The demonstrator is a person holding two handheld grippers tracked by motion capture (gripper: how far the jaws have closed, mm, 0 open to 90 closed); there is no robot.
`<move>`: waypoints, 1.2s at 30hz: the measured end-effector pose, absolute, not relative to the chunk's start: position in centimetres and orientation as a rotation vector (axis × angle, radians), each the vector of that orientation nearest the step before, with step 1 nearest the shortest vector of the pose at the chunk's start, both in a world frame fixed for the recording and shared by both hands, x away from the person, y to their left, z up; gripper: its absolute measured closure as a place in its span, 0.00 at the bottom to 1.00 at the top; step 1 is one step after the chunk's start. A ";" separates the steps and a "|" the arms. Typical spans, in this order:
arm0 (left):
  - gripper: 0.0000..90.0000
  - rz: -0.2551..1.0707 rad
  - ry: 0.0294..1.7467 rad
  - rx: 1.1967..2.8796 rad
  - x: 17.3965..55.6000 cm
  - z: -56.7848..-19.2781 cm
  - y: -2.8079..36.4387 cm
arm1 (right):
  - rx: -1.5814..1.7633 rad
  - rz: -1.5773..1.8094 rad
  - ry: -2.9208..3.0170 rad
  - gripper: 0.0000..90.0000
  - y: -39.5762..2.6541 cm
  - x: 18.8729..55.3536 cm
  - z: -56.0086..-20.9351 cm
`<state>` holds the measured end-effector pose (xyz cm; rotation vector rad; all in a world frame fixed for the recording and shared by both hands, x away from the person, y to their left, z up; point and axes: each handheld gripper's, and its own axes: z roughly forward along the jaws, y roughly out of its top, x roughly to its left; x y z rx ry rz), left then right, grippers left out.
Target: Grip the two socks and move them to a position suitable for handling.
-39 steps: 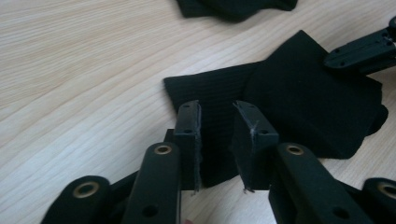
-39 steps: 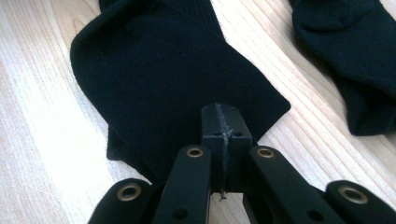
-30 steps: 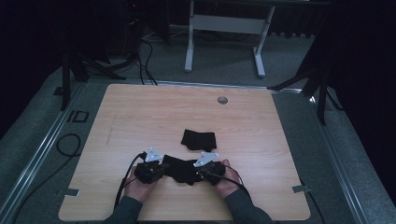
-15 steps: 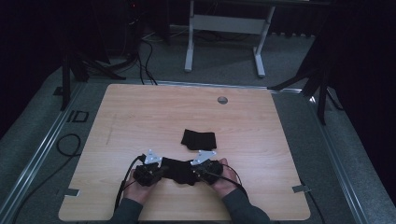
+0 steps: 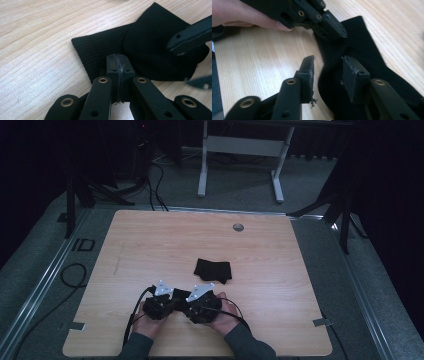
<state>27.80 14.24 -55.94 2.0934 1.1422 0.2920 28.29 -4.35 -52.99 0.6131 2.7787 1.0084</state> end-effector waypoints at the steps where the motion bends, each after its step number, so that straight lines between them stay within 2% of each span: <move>1: 1.00 0.292 1.144 2.095 27.8 -55.9 14.2 | 0.616 1.002 2.784 0.67 -4.1 28.3 -53.1; 5: 1.00 0.295 1.144 2.091 27.8 -55.9 14.2 | 0.663 0.956 2.788 0.67 -3.2 28.7 -53.9; 8: 1.00 0.294 1.144 2.089 27.8 -55.9 14.2 | 0.719 0.956 2.784 0.87 -3.2 29.1 -54.5; 11: 1.00 0.293 1.142 2.090 27.8 -56.0 14.2 | 0.757 1.007 2.781 0.97 -3.7 29.1 -54.4; 18: 1.00 0.292 1.134 2.099 27.8 -55.9 14.2 | 0.769 1.042 2.739 0.98 -4.9 28.6 -53.5; 25: 1.00 0.293 1.129 2.106 27.9 -55.9 14.2 | 0.807 1.100 2.643 0.98 -7.9 28.3 -51.6; 36: 0.99 0.276 1.132 2.106 28.0 -55.9 14.3 | 0.930 1.095 2.538 0.98 -12.0 29.4 -50.6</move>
